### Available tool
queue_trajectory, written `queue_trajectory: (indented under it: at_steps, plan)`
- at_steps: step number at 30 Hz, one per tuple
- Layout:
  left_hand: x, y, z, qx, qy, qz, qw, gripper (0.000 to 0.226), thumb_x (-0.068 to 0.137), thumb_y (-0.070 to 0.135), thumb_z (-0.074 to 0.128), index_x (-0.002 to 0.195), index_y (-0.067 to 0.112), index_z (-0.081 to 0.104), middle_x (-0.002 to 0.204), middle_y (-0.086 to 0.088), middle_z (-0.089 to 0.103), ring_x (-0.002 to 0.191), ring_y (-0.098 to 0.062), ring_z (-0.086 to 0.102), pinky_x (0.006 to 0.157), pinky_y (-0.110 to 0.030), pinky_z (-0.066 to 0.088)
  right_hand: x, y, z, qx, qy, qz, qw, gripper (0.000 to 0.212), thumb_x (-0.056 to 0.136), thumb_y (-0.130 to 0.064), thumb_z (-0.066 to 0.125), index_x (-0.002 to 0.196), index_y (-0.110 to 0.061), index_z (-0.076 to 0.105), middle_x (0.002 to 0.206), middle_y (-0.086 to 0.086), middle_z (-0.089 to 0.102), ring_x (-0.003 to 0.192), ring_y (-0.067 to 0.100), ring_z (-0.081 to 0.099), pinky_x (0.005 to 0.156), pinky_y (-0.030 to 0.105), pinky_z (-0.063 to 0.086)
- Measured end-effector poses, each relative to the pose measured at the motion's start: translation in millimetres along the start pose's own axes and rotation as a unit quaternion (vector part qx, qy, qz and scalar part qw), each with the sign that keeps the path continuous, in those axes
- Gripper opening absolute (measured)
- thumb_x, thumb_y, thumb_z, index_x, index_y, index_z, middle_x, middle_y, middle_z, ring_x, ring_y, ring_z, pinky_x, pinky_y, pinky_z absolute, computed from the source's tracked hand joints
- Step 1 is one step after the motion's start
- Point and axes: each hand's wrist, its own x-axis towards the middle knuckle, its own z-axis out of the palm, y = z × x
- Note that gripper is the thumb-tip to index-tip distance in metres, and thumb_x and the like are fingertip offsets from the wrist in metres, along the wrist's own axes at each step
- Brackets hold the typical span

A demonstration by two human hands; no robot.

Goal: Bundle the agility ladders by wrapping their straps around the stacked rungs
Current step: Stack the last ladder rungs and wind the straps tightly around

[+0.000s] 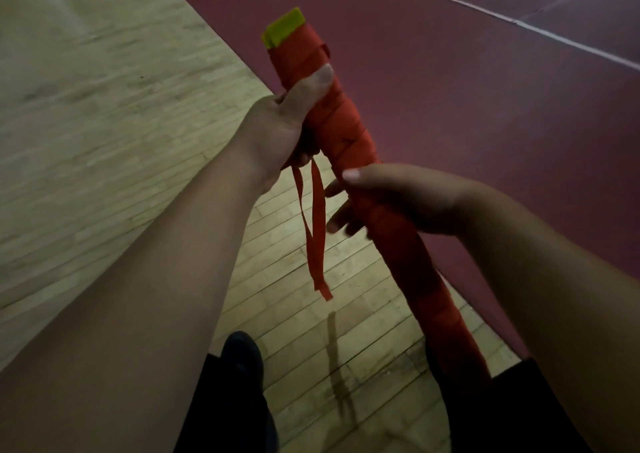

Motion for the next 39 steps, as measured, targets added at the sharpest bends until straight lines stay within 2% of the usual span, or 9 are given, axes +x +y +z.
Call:
queue_trajectory:
  at_steps: [2,4,9,15,22,27,30,35,39]
  plan:
    - [-2,1,-1,0.012,-0.011,0.009,1.0,0.056,0.095,0.073,0.063,0.089,0.018,0.062,0.072,-0.003,0.054,0.065,-0.017,0.055,0.058,-0.029,0.046,2,5,5,0.084,-0.048,0.006,0.995,0.051,0.098,-0.035,0.067,0.139,-0.007,0.057,0.102,0.019,0.075,0.099,0.04,0.075,0.093,0.053,0.061]
    - [-2,1,-3,0.044,-0.001,-0.01,0.999,0.065,0.095,0.077,0.06,0.09,0.013,0.068,0.07,-0.004,0.061,0.062,-0.016,0.058,0.058,-0.028,0.049,6,8,8,0.079,-0.015,0.019,0.997,0.047,0.097,-0.03,0.072,0.134,-0.006,0.056,0.09,0.016,0.069,0.084,0.035,0.072,0.087,0.054,0.062]
    - [-4,-8,-2,0.1,0.014,-0.076,0.992,0.075,0.096,0.08,0.055,0.101,0.008,0.077,0.076,-0.007,0.078,0.059,-0.015,0.067,0.057,-0.028,0.055,20,10,11,-0.115,0.202,0.051,0.971,0.033,0.093,-0.033,0.081,0.115,-0.019,0.062,0.093,0.01,0.076,0.068,0.017,0.074,0.059,0.027,0.059]
    - [-6,-20,19,0.133,0.055,-0.174,0.974,0.08,0.09,0.087,0.055,0.091,0.01,0.079,0.074,-0.004,0.08,0.055,-0.012,0.071,0.055,-0.025,0.057,35,27,23,-0.305,0.279,0.085,0.906,0.059,0.083,-0.048,0.089,0.117,-0.026,0.046,0.094,0.0,0.06,0.074,0.013,0.063,0.057,0.024,0.043]
    - [6,-16,3,0.062,0.044,-0.134,0.988,0.063,0.083,0.069,0.074,0.096,0.008,0.079,0.074,-0.012,0.077,0.06,-0.021,0.065,0.063,-0.035,0.054,24,21,-3,-0.192,0.158,0.044,0.968,0.048,0.084,-0.056,0.084,0.117,-0.028,0.063,0.103,0.004,0.073,0.094,0.022,0.074,0.088,0.042,0.059]
    - [7,-9,-18,-0.044,0.017,-0.09,0.995,0.047,0.088,0.063,0.074,0.098,0.017,0.07,0.081,-0.006,0.065,0.061,-0.017,0.057,0.061,-0.033,0.047,5,22,-6,0.05,-0.014,0.038,0.998,0.062,0.089,-0.05,0.069,0.135,-0.009,0.063,0.101,0.011,0.075,0.095,0.032,0.074,0.084,0.044,0.06]
    - [3,-8,-26,-0.041,0.042,-0.077,0.995,0.047,0.09,0.067,0.069,0.091,0.021,0.067,0.076,-0.001,0.061,0.063,-0.015,0.058,0.066,-0.034,0.05,3,20,4,0.079,-0.08,0.041,0.993,0.062,0.098,-0.051,0.064,0.142,-0.008,0.055,0.1,0.016,0.072,0.086,0.035,0.072,0.082,0.05,0.061]
    - [2,-18,-22,0.168,0.114,-0.13,0.97,0.076,0.093,0.083,0.052,0.091,0.011,0.077,0.066,0.001,0.076,0.055,-0.019,0.066,0.063,-0.032,0.053,15,19,10,-0.045,0.082,0.045,0.995,0.048,0.092,-0.047,0.08,0.127,-0.019,0.064,0.099,0.016,0.078,0.084,0.034,0.079,0.077,0.05,0.067]
    - [1,-46,3,0.219,0.08,-0.227,0.946,0.084,0.096,0.085,0.044,0.105,0.008,0.074,0.07,-0.003,0.08,0.07,-0.022,0.08,0.069,-0.034,0.061,31,39,25,-0.264,0.194,0.069,0.942,0.047,0.087,-0.051,0.085,0.121,-0.028,0.062,0.093,0.005,0.075,0.075,0.021,0.077,0.073,0.043,0.067]
